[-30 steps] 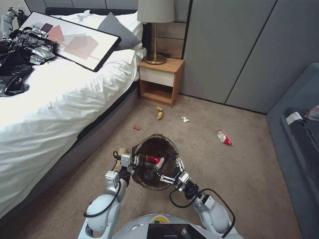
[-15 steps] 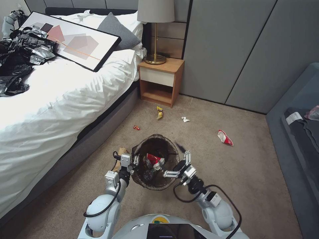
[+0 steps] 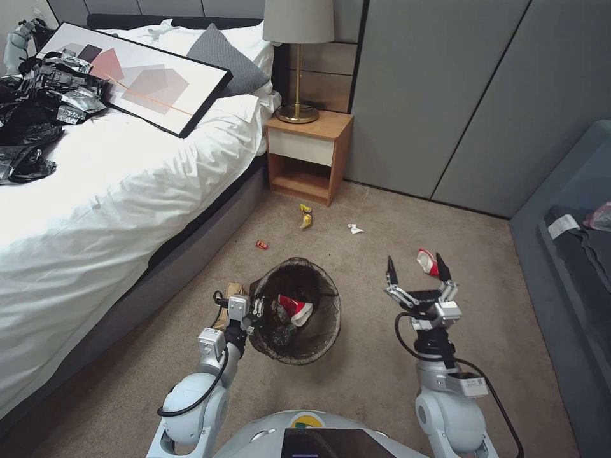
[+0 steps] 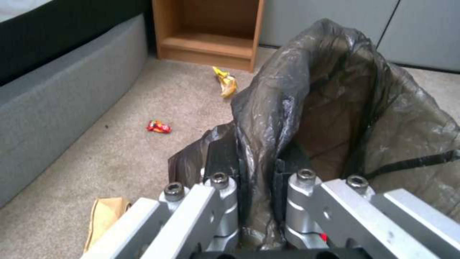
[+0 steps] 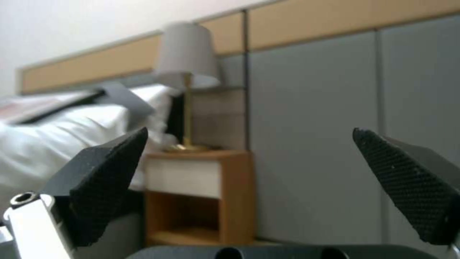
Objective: Pick up the trash bin, then pick up the garbage from the floor and place it into the trash bin.
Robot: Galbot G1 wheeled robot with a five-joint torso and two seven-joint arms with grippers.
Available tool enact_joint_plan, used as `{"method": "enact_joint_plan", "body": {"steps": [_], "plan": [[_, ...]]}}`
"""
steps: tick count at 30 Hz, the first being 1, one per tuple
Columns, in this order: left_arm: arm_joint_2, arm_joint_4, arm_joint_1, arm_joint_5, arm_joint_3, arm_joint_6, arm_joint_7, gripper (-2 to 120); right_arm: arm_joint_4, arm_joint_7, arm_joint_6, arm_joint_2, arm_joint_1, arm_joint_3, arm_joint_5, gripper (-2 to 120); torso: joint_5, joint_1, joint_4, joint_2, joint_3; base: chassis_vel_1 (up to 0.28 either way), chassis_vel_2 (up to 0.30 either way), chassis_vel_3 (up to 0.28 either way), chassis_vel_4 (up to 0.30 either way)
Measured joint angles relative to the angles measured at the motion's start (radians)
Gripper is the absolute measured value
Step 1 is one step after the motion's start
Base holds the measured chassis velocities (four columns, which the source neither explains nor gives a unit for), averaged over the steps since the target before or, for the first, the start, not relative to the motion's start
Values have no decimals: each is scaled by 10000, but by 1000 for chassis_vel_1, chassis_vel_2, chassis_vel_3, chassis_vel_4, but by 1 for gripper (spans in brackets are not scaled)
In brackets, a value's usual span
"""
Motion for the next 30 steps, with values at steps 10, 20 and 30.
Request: {"method": "enact_joint_plan", "body": {"steps": [10, 20, 30], "plan": [[7, -22, 10, 0, -46, -2, -7, 7, -1090, 308, 416, 117, -28, 378, -10, 100, 0, 0, 1, 0, 0, 0, 0, 0, 0], [-3, -23, 31, 9, -39, -2, -9, 7, -1118, 244, 362, 150, 131, 494, 70, 100, 0, 0, 1, 0, 0, 0, 0, 0, 0], [-9, -29, 30, 9, -34, -2, -6, 7, -1139, 209, 350, 140, 324, 642, 186, 100, -1, -1, 0, 0, -1, -11, 15, 15, -11]]}}
